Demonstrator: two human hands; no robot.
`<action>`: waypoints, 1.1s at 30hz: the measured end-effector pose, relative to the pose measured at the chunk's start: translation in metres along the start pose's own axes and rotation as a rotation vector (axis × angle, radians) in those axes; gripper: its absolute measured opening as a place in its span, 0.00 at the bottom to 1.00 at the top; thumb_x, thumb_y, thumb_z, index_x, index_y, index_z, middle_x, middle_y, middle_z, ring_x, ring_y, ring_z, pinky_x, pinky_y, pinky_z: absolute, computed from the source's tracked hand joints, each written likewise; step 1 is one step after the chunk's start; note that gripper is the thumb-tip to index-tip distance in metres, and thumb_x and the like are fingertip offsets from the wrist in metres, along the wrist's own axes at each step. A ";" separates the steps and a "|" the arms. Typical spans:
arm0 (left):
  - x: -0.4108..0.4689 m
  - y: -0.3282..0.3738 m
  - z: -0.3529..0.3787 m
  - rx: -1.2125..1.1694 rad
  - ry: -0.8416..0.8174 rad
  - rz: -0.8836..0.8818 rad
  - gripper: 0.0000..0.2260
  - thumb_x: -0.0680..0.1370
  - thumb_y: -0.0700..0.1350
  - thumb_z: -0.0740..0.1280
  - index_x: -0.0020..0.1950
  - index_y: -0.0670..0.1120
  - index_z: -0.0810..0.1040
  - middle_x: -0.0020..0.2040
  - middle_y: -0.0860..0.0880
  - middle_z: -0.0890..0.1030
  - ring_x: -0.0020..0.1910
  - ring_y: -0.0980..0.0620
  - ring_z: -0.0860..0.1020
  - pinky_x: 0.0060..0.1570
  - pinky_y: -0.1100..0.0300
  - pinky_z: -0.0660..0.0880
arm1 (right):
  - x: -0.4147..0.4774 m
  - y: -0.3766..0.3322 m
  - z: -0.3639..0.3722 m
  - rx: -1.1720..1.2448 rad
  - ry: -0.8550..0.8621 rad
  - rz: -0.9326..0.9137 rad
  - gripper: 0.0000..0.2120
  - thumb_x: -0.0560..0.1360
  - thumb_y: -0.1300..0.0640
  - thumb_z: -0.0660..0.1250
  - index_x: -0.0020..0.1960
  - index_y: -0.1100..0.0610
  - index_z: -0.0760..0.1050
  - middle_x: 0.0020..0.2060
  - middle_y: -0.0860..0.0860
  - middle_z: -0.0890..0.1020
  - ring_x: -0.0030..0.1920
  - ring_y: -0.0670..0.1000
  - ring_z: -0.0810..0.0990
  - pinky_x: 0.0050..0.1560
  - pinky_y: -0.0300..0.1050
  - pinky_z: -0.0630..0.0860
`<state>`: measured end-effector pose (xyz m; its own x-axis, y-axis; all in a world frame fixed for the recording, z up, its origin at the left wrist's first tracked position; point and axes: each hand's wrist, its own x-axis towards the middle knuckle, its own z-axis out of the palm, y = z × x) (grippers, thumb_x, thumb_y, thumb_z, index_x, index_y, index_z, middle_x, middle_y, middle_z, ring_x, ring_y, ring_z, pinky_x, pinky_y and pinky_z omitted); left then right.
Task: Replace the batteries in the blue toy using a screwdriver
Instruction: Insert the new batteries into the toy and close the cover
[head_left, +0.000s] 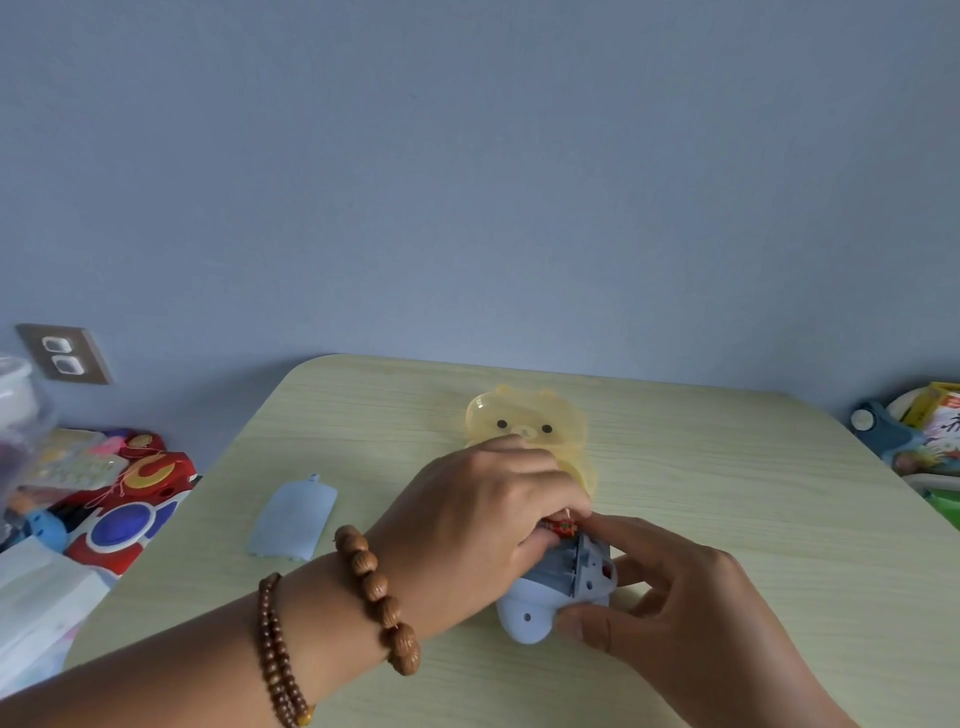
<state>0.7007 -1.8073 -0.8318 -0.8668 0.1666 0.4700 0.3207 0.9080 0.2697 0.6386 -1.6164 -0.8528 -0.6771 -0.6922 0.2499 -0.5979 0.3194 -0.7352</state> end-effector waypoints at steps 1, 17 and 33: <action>0.000 0.000 0.000 0.011 0.001 0.009 0.08 0.72 0.42 0.76 0.49 0.53 0.84 0.44 0.58 0.81 0.46 0.57 0.76 0.49 0.72 0.70 | 0.000 -0.001 0.000 0.002 -0.002 0.012 0.30 0.60 0.59 0.83 0.52 0.31 0.79 0.45 0.34 0.84 0.42 0.41 0.83 0.32 0.27 0.73; -0.022 -0.007 -0.012 -0.132 -0.246 -0.142 0.43 0.61 0.68 0.77 0.73 0.58 0.69 0.67 0.68 0.67 0.69 0.69 0.62 0.67 0.76 0.58 | 0.003 -0.021 -0.010 0.055 -0.105 0.205 0.29 0.62 0.59 0.83 0.54 0.34 0.78 0.45 0.32 0.83 0.32 0.37 0.81 0.35 0.31 0.78; -0.024 0.000 -0.001 -0.213 -0.135 -0.202 0.40 0.58 0.66 0.80 0.67 0.57 0.75 0.61 0.68 0.71 0.65 0.65 0.66 0.64 0.71 0.66 | 0.023 -0.016 0.011 0.419 0.123 0.566 0.03 0.68 0.64 0.75 0.39 0.56 0.85 0.36 0.59 0.86 0.30 0.52 0.79 0.33 0.46 0.76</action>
<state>0.7217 -1.8120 -0.8421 -0.9594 0.0538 0.2768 0.1974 0.8291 0.5230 0.6372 -1.6443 -0.8420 -0.8931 -0.4077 -0.1901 0.0577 0.3153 -0.9472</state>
